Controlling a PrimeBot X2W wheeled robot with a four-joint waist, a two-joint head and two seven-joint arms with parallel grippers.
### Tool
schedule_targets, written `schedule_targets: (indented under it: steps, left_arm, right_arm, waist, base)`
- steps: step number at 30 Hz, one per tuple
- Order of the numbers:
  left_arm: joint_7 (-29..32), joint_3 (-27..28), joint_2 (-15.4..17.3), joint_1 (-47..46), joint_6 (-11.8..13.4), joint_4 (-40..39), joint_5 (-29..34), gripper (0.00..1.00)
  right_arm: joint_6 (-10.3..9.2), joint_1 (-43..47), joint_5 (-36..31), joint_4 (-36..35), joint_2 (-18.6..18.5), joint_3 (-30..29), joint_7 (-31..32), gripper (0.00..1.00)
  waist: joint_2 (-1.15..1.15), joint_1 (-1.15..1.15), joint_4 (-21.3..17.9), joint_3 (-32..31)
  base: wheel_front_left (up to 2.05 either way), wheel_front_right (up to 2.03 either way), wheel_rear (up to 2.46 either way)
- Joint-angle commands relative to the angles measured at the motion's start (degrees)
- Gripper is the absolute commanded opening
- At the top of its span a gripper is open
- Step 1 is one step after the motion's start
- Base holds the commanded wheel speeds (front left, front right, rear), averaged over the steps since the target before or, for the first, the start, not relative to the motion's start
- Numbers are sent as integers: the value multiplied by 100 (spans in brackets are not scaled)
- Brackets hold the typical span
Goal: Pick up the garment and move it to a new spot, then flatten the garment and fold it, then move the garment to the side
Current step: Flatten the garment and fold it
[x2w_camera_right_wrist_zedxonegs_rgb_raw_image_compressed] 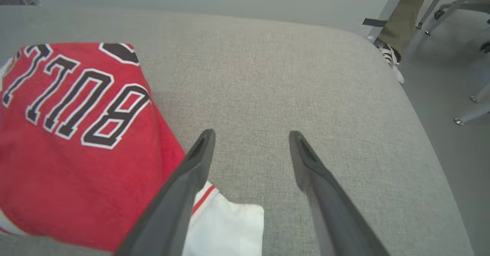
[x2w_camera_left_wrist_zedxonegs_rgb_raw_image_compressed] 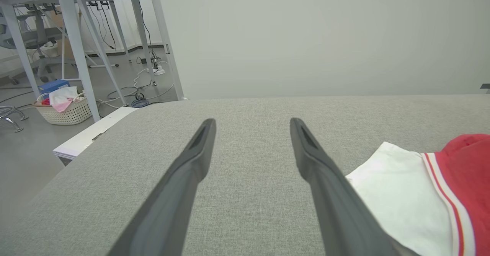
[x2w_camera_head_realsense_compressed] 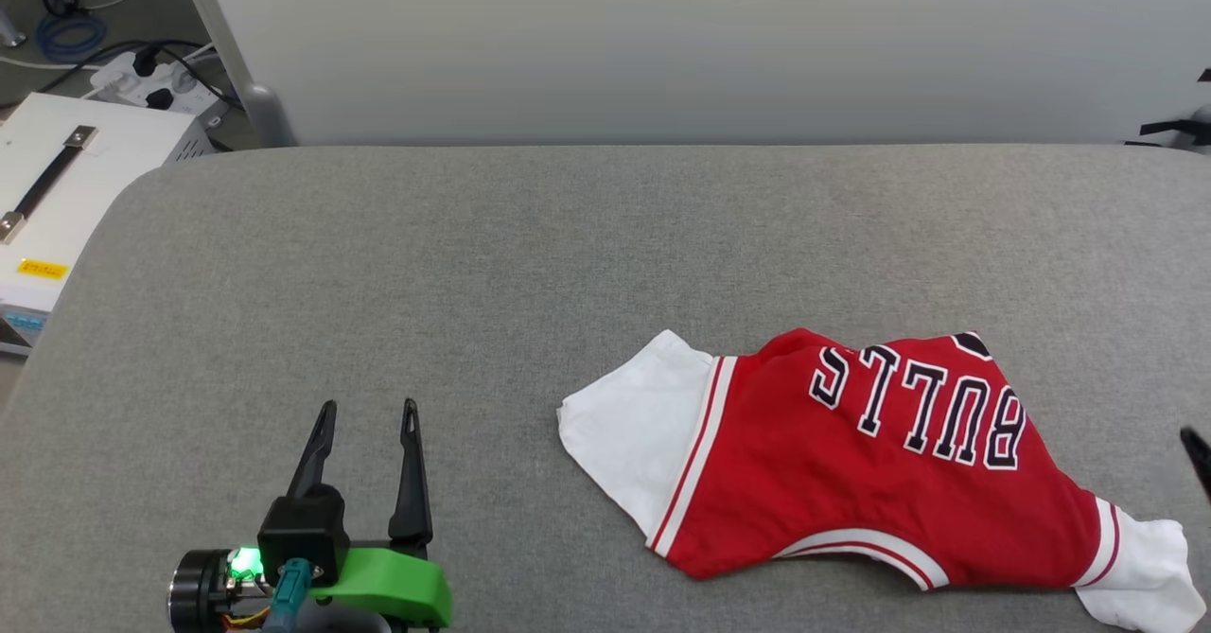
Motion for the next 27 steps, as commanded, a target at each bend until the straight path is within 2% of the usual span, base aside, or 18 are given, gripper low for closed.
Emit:
schedule_targets:
  steps: [1,4,9,16,21,25,27]
  left_arm:
    - [-34,20,-16,73,-38,-13,52,100]
    - [-34,22,6,55,-67,-42,71,100]
    - [-34,19,120,-130,-223,-113,66,100]
    - [-34,-60,563,-998,-642,-124,165,100]
    - [66,-314,919,-1897,-967,299,-18,100]
    - [881,-886,1258,-2702,-1065,670,-528,100]
    - [1358,-1399,1480,-3095,-1070,735,-1089,100]
  right_arm:
    - [-5,-47,-232,-150,102,-276,-163,100]
    - [-5,35,-761,-555,459,-989,-370,100]
    - [-5,386,-1710,-1499,1596,-2041,-459,100]
    - [-5,819,-2815,-2749,3022,-2566,-398,100]
    - [-5,922,-3244,-3162,3462,-2498,-420,100]
    - [-5,902,-3364,-3279,3593,-2367,-450,100]
    - [-5,871,-3395,-3284,3613,-2334,-474,100]
  waist:
    - [0,0,-20,-63]
    - [0,0,-22,-104]
    - [0,0,-4,-125]
    - [0,0,18,-24]
    - [0,0,-19,89]
    - [0,0,-106,201]
    - [0,0,-159,260]
  base:
    - [0,0,0]
    - [0,0,0]
    - [0,0,0]
    - [0,0,0]
    - [0,0,0]
    - [0,0,0]
    - [0,0,0]
